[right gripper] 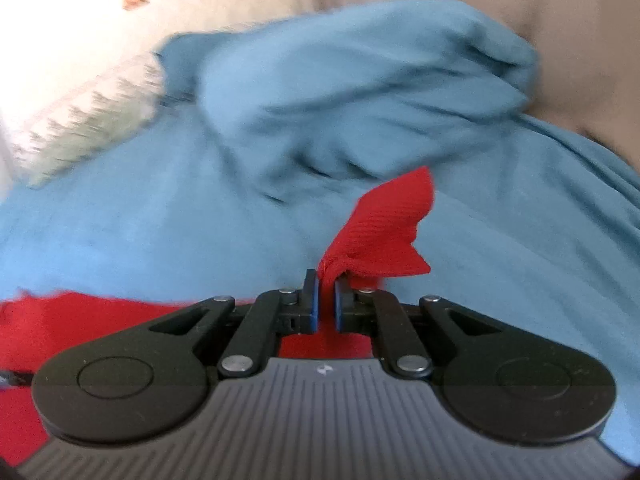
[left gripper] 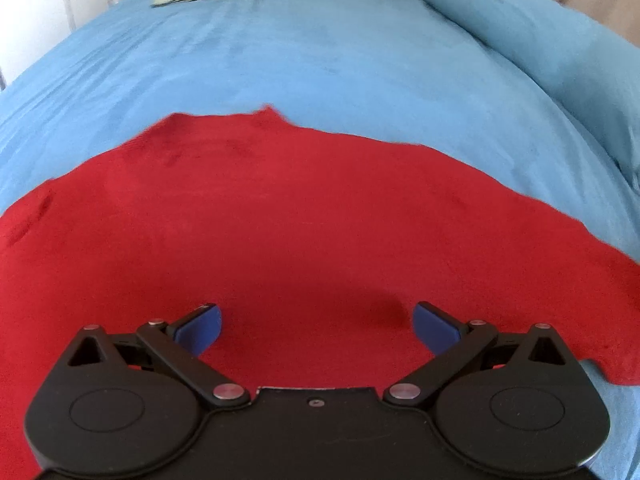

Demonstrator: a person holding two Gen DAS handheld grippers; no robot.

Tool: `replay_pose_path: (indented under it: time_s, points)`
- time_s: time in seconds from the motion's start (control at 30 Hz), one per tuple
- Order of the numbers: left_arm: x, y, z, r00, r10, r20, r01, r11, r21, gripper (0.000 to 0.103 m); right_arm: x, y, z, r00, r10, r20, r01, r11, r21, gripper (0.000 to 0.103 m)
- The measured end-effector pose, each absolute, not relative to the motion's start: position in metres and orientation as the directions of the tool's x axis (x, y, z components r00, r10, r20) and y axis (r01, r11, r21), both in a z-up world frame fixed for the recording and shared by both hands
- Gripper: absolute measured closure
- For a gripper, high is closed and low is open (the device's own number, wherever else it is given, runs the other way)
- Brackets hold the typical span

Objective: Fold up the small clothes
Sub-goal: 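Carry the held sleeve across the sweater body and open the right gripper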

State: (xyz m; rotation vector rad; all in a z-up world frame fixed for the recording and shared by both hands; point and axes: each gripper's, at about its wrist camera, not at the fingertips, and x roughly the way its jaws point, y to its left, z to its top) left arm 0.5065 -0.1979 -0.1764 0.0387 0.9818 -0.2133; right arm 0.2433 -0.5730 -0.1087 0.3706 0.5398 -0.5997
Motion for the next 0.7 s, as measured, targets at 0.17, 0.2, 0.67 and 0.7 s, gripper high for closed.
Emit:
replay_pose_path:
  time_s: [0.17,0.2,0.67,0.7]
  points:
    - [0.501,-0.129,-0.156,0.588,-0.155,-0.794,0.144,0.986,-0.085,0.0,0.31,-0.496,-0.063,0.83,-0.268,-0.488,0.447,0.844,0.296,0.08]
    - [0.5,-0.115,-0.152,0.601,-0.149,-0.785,0.135,0.987,-0.084,0.0,0.325,-0.475,-0.058,0.851,-0.229,-0.473,0.406,0.858,0.316,0.08]
    - [0.457,0.053,-0.147,0.641,-0.075,-0.764,0.076,0.997,-0.035,0.0,0.444,-0.196,-0.192,0.77,0.233,-0.594,0.012,0.925,0.379,0.081]
    - [0.454,0.058,-0.149,0.64,-0.078,-0.764,0.081,0.996,-0.034,0.0,0.443,-0.19,-0.198,0.762,0.239,-0.601,0.009,0.925,0.379,0.081]
